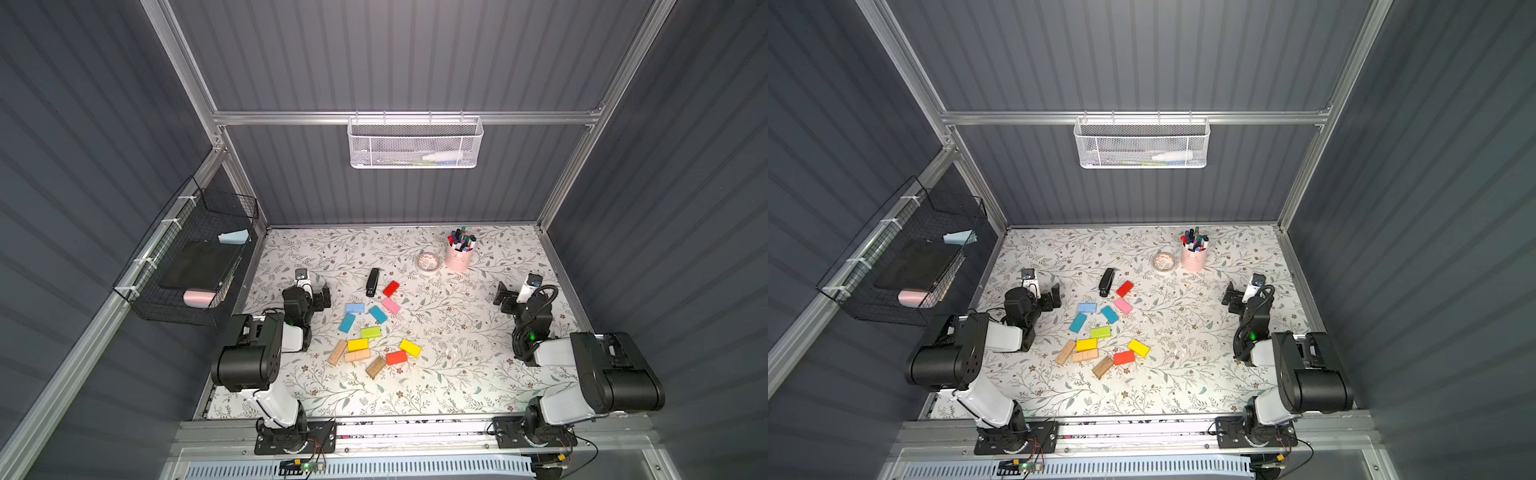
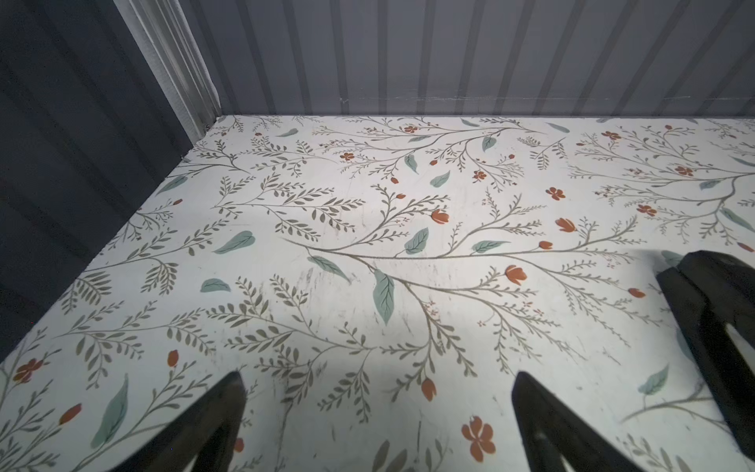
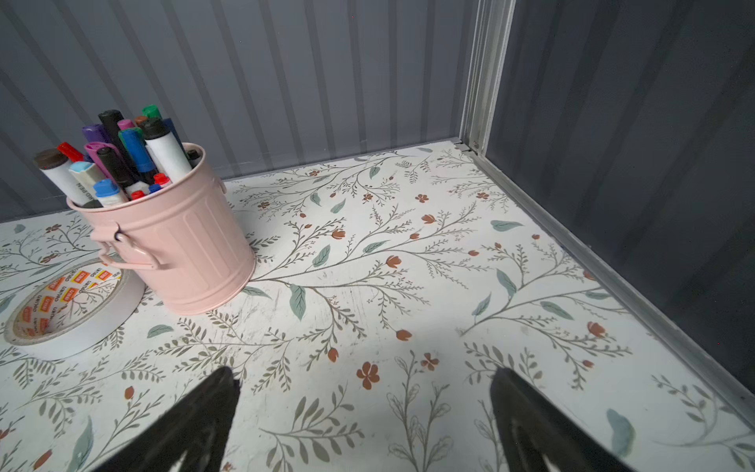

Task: Assemble the letter c with building blocks
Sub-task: Pick up the building block from the center of the board.

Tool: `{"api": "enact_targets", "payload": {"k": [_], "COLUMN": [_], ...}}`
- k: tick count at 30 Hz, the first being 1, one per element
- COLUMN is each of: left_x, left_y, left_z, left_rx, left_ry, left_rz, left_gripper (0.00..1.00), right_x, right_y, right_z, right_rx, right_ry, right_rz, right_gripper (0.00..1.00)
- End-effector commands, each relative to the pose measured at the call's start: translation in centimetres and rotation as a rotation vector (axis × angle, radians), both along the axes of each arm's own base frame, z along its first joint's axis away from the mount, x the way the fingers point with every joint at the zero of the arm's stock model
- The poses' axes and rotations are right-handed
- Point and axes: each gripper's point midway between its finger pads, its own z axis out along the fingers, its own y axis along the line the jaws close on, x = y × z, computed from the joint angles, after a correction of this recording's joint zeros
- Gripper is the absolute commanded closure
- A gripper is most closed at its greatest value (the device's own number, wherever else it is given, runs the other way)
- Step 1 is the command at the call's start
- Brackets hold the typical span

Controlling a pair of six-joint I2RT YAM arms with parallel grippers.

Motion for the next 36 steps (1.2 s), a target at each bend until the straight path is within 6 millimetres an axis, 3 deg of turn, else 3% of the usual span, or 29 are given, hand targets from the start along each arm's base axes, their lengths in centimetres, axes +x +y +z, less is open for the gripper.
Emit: {"api": "enact_targets", "payload": {"k": [1,18,21,23,25,27,30,36], "left_x": [0.3,0.4,0.3,0.5,0.6,0.5,-0.1,-2.3], "left_y": [0.2,0.1,0.3,0.8,1.4,2.0,0.9,-3.0], "left_z": [-0.1,0.0,0.1,1.0,2.1,2.7,4.0,5.1], "left_rx": [-0.013,-0.014,-0.012,0.001,-0.001,-0.033,-0.055,-0.085], "left_ry": [0.005,0.006,0.000,0.002,0.042,0.096,0.144,0.266], "left_rz": [0.008,-0.002,0.009,0.042,0.092,0.147,0.146,0.060], "left_gripper": [0.00,0.00,0.01,0.02,0.04,0.07,0.08,0.14], "right_x": [0.2,0.2,0.2,0.3,0.1,0.3,0.2,-2.4], "right_y": [0.0,0.1,0.0,0.2,1.6,1.7,2.3,6.5], "right_z": [0.8,0.8,0.9,2.0,3.1,3.4,3.8,5.7], "right_rx": [0.000,-0.001,0.000,-0.013,-0.064,-0.016,0.080,0.145], "right_ry": [-0.032,-0.033,-0.036,-0.069,-0.078,-0.015,0.115,0.164], "right_rz": [-0.004,-0.004,-0.005,0.005,0.095,0.086,0.079,0.254], "right_gripper": [0.01,0.01,0.07,0.12,0.13,0.14,0.20,0.24]}}
